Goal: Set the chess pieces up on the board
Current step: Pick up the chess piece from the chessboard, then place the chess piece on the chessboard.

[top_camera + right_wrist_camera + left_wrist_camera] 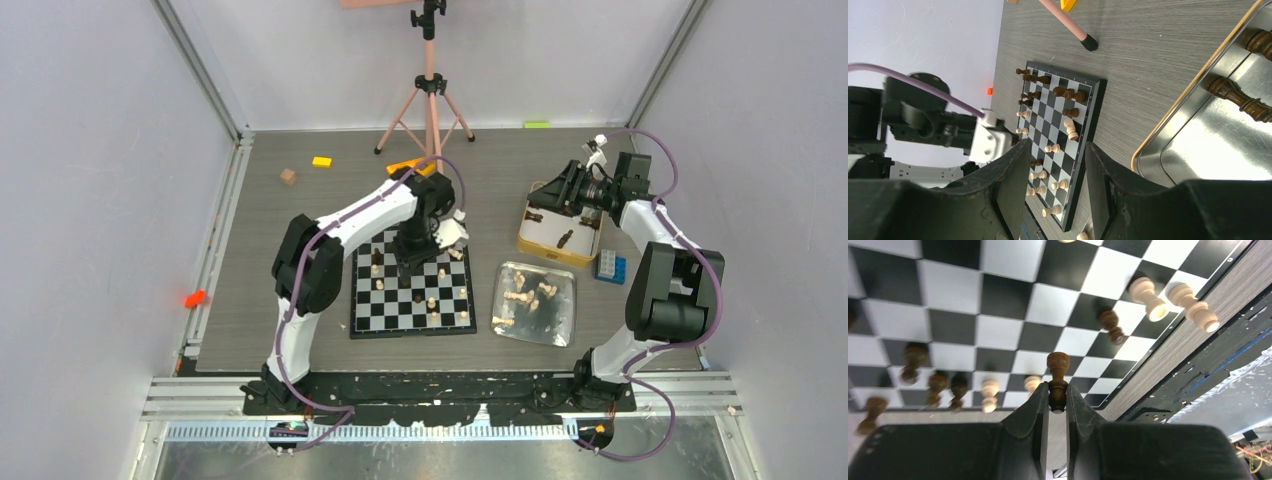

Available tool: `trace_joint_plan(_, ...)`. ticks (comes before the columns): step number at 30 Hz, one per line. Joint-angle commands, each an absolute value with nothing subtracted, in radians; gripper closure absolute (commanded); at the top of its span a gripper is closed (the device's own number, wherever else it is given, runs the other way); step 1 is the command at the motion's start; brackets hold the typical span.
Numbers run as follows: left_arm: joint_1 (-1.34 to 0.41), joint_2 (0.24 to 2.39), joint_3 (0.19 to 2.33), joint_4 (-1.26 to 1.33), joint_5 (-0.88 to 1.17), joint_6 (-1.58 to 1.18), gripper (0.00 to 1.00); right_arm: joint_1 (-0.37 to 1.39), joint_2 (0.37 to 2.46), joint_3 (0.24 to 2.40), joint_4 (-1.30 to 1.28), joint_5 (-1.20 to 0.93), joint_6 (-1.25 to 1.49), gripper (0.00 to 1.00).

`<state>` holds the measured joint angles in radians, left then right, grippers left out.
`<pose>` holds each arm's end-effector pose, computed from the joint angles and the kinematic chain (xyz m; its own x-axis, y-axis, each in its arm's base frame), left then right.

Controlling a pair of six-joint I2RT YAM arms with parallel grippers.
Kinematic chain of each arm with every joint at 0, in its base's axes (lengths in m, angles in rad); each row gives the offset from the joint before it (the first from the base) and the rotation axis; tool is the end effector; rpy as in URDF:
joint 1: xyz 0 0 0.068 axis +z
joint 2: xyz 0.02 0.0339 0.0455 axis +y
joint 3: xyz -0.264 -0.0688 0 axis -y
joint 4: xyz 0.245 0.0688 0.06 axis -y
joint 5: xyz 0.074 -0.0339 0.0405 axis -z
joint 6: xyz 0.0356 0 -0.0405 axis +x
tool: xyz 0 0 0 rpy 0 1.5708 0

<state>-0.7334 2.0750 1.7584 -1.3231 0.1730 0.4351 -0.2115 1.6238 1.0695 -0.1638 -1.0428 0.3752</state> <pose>0.2868 -0.2666 0.2166 -0.3979 0.9174 -0.0099 0.9024 0.3893 -0.1847 0.3419 -0.0420 0.2387 -0.7929 0.3591 -0.4924 -0.2576 0.5348 0.8048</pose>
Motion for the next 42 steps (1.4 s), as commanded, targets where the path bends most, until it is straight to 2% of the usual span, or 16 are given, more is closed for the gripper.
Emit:
trace_joint_plan(1,-0.700,2.055,1.902,-1.386,0.129,0.468,1.00,-0.216,1.617,1.078,-0.124,-1.065,0.382,0.50)
trace_joint_plan(14,-0.681,2.342,2.403,-1.530,-0.022,0.521,0.99,-0.220,1.602,1.078,-0.122,-1.064,0.379,0.51)
trace_joint_plan(21,-0.684,2.383,2.418,-1.468,-0.070,0.535,0.98,-0.222,1.605,1.078,-0.124,-1.065,0.379,0.51)
trace_joint_plan(42,-0.694,2.478,2.485,-1.383,-0.020,0.574,0.96,-0.223,1.618,1.077,-0.126,-1.062,0.376,0.51)
